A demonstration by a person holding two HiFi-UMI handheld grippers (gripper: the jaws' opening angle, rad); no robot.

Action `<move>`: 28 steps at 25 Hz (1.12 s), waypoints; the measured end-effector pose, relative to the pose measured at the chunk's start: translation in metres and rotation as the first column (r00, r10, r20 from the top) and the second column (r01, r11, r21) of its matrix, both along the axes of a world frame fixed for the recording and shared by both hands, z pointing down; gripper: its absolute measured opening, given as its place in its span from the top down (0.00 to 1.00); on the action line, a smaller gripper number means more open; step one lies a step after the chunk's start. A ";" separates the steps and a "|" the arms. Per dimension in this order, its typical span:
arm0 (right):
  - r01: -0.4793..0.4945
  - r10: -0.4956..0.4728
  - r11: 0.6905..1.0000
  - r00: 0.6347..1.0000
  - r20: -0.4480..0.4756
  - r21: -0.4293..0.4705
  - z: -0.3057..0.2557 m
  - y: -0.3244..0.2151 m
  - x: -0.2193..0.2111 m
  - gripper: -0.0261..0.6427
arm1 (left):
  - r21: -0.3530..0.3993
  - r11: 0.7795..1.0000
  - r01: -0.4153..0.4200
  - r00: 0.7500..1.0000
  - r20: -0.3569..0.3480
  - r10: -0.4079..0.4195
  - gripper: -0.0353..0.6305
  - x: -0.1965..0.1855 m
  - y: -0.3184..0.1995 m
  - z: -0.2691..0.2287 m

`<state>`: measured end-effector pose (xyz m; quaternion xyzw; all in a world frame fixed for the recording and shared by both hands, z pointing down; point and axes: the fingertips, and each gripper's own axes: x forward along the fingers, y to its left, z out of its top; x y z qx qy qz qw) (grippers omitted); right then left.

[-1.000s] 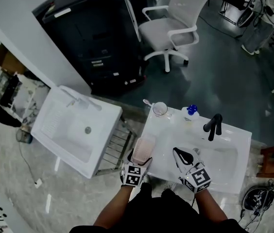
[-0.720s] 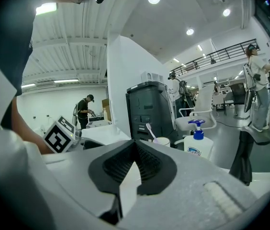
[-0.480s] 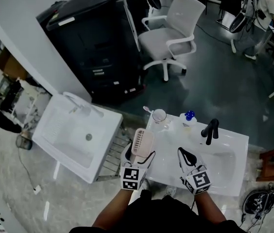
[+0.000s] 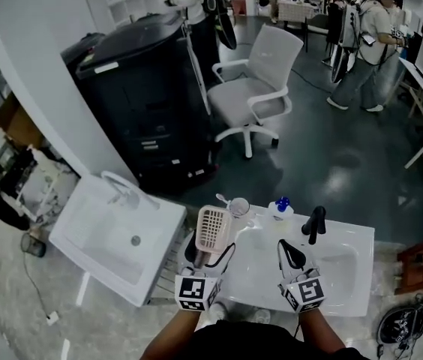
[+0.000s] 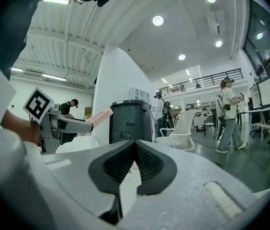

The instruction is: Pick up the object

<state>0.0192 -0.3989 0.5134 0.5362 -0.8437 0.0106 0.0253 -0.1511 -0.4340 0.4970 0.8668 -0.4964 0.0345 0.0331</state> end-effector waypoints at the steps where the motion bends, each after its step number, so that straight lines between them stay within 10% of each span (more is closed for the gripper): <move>1: -0.007 0.007 1.000 1.000 0.001 0.015 -0.005 -0.001 0.001 0.96 | 0.011 1.000 -0.004 1.000 -0.001 0.004 0.26 0.000 -0.001 -0.003; 28: 0.003 0.000 0.992 1.000 -0.019 0.123 -0.040 -0.003 0.003 0.96 | -0.008 1.000 -0.023 1.000 0.016 0.023 0.26 0.006 -0.010 0.006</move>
